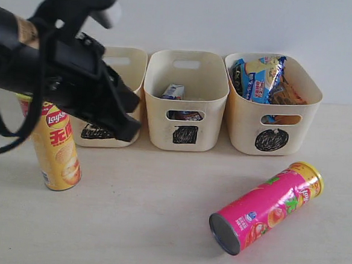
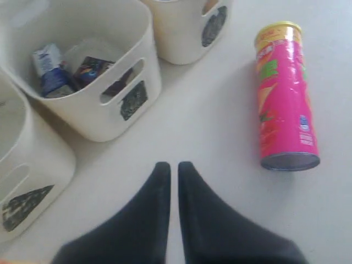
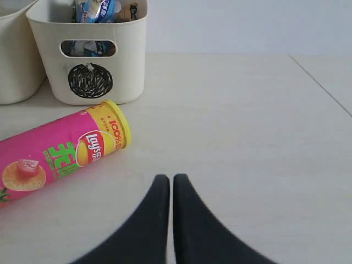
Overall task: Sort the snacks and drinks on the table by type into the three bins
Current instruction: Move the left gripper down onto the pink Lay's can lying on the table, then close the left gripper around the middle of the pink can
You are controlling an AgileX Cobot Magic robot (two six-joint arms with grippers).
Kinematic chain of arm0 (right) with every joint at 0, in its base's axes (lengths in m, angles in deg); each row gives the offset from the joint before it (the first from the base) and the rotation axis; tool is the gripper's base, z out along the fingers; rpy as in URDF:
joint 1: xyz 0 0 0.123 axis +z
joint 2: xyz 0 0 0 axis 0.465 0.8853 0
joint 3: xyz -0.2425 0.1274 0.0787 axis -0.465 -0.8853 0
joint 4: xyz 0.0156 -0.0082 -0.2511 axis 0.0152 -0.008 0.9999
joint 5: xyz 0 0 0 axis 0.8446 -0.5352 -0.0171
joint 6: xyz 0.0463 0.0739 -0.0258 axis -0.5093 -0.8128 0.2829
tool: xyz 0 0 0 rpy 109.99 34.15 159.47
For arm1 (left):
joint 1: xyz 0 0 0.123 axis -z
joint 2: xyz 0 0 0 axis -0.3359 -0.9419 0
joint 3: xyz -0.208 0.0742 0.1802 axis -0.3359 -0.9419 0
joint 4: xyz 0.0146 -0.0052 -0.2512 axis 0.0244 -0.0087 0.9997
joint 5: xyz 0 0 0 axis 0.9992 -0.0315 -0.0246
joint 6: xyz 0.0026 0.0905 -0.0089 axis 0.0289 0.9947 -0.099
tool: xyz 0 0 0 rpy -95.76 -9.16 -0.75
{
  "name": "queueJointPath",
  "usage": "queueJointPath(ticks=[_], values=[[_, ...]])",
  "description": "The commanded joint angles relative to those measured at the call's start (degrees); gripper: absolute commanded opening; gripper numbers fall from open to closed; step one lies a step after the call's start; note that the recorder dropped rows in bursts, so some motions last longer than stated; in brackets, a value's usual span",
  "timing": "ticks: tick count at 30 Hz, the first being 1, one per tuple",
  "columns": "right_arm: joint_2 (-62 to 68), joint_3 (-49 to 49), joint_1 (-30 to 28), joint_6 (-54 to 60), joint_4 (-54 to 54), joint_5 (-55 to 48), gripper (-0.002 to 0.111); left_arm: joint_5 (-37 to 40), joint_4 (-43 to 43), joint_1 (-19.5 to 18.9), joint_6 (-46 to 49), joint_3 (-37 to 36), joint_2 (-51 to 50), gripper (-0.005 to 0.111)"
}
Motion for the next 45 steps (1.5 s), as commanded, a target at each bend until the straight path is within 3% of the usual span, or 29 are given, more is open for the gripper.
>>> queueJointPath(ticks=[1,8,15,25,27,32,35,45], values=[[-0.3,-0.2,-0.4,0.3,-0.1,0.4,0.000,0.2,0.8,5.8,0.4,4.2,-6.9,0.004],[-0.3,-0.2,-0.4,0.3,-0.1,0.4,0.000,1.1,0.8,10.2,0.4,10.7,-15.7,0.004],[-0.3,-0.2,-0.4,0.3,-0.1,0.4,0.000,7.0,0.8,13.7,0.7,20.1,-24.2,0.004],[-0.3,-0.2,-0.4,0.3,-0.1,0.4,0.000,14.4,2.4,13.8,1.4,33.3,-35.1,0.007],[-0.3,-0.2,-0.4,0.3,-0.1,0.4,0.000,14.9,3.0,13.8,1.6,34.9,-36.7,0.015],[-0.3,-0.2,-0.4,0.3,-0.1,0.4,0.000,15.0,3.9,13.8,1.9,37.3,-39.5,0.061],[-0.3,-0.2,-0.4,0.3,-0.1,0.4,0.000,15.0,5.2,13.8,2.3,38.3,-40.7,0.082],[-0.3,-0.2,-0.4,0.3,-0.1,0.6,0.000,19.9,13.0,13.8,10.5,43.5,-45.5,0.090]])
